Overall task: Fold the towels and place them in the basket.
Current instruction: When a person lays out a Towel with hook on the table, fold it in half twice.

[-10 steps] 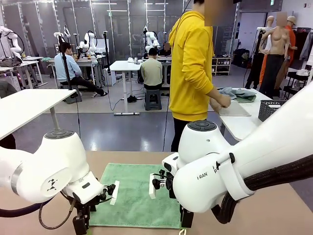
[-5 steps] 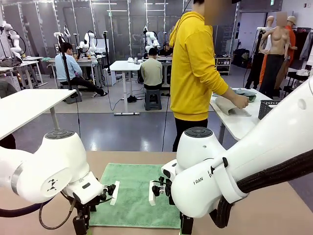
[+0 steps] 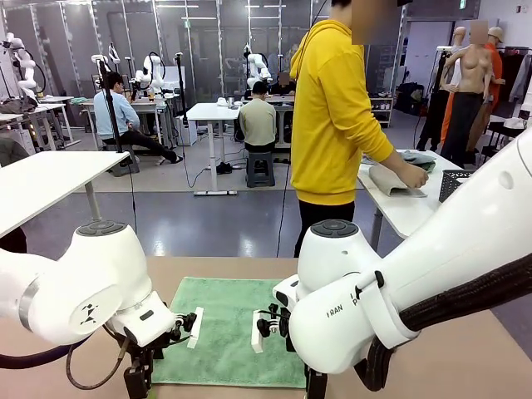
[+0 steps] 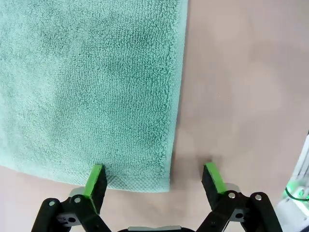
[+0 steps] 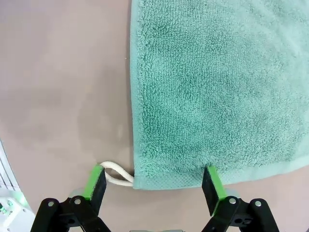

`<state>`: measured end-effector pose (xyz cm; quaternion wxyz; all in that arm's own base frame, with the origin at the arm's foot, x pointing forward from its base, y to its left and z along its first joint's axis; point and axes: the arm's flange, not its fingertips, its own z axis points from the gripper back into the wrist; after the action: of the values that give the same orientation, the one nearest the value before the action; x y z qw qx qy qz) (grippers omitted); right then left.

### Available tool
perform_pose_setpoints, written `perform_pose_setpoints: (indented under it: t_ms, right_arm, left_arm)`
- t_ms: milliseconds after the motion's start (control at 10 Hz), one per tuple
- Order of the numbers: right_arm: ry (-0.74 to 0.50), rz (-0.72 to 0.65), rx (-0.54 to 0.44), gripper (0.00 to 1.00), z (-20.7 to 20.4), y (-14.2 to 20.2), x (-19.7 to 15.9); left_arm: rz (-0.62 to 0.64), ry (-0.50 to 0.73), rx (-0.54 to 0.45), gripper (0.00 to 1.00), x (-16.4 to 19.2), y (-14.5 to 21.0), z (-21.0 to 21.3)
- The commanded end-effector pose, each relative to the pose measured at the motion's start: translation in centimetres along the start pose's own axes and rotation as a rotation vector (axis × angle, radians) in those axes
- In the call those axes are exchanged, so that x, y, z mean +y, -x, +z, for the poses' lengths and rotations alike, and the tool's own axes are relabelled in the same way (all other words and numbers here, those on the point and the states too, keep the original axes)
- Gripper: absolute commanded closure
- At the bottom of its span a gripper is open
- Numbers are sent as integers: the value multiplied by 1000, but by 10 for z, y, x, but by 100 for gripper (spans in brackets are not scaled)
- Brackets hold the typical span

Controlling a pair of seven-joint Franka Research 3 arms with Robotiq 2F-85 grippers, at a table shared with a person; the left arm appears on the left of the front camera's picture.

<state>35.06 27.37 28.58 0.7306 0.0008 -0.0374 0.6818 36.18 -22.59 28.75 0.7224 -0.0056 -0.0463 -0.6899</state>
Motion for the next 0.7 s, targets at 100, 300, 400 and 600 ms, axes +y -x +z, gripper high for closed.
perform_pose_setpoints:
  t_ms: [100, 300, 400, 600]
  right_arm:
    - [18, -65, -1, 0, -1, 0, 2]
    - [0, -3, 0, 0, 0, 0, 0]
    - [0, -3, 0, 0, 0, 0, 0]
    - [0, -3, 0, 0, 0, 0, 0]
  left_arm:
    - [0, 0, 0, 0, 0, 0, 0]
    - [0, 0, 0, 0, 0, 0, 0]
    - [0, 0, 0, 0, 0, 0, 0]
    - [0, 0, 0, 0, 0, 0, 0]
